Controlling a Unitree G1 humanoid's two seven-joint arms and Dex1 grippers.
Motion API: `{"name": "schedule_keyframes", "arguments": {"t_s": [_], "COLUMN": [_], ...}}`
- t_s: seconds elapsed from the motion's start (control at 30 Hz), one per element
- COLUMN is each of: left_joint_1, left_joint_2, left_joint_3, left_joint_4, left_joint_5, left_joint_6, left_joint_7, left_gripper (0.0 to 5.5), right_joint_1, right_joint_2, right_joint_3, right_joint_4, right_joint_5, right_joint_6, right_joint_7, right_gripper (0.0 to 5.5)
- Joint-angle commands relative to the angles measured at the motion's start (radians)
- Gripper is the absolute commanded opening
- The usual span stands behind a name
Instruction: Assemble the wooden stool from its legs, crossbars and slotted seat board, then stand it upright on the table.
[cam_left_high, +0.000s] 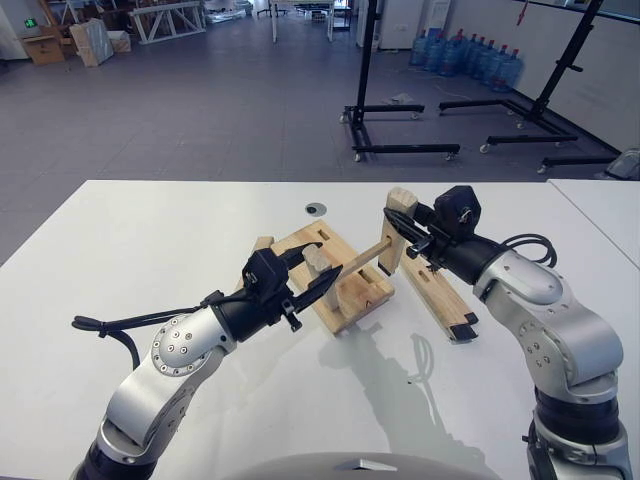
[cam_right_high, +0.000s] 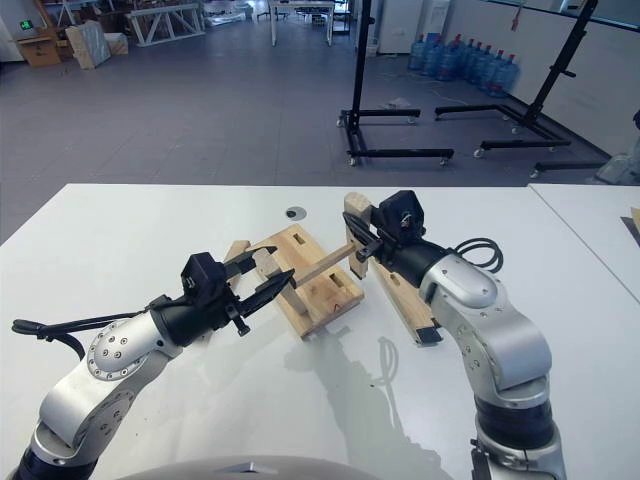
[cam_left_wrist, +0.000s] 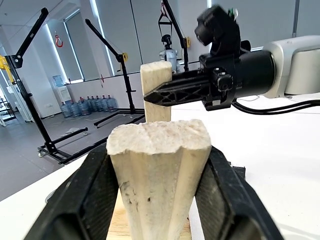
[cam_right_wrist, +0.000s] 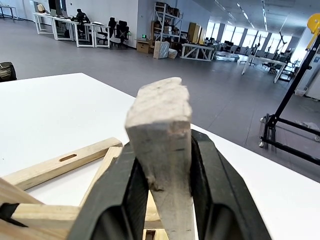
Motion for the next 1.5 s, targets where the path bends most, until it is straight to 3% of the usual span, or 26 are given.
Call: {"name": "schedule_keyframes", "arguments": {"t_s": [0.03,0.27,0.4,0.53,0.8,1.1,1.5], "left_joint_1": [0.056,0.023,-0.069,-0.117,-0.117,-0.101,-0.089], "left_joint_2": [0.053,0.045,0.062,0.102,0.119,0.115,0.120], "left_joint_3": [-0.072,-0.008,0.094,0.121,0.107,0.087,0.078], "left_joint_4": [0.087,0.070,0.039,0.030,0.041,0.035,0.026], "left_joint_5": [0.040,0.002,-0.096,-0.121,-0.112,-0.106,-0.104], "left_joint_6": [0.098,0.101,0.143,0.176,0.184,0.181,0.181], "left_joint_7": [-0.032,-0.029,-0.052,-0.089,-0.107,-0.110,-0.104], "left_gripper": [2.01,2.01,2.01,2.01,2.01,2.01,2.01], "right_joint_1": [-0.056,-0.049,-0.032,0.002,0.014,-0.024,-0.036], "right_joint_2": [0.050,0.108,0.106,0.101,0.113,0.182,0.124], "right_joint_3": [0.023,-0.065,-0.061,-0.041,-0.024,-0.091,-0.027], "right_joint_4": [-0.044,0.011,0.006,-0.013,-0.042,-0.054,-0.090], "right_joint_5": [0.121,0.184,0.178,0.166,0.178,0.296,0.217], "right_joint_6": [0.048,0.113,0.087,0.061,0.026,0.105,0.021], "right_joint_7": [0.034,0.024,0.023,0.017,0.006,-0.067,-0.050], "right_gripper": [0.99,0.99,0.99,0.99,0.99,0.99,0.99]}}
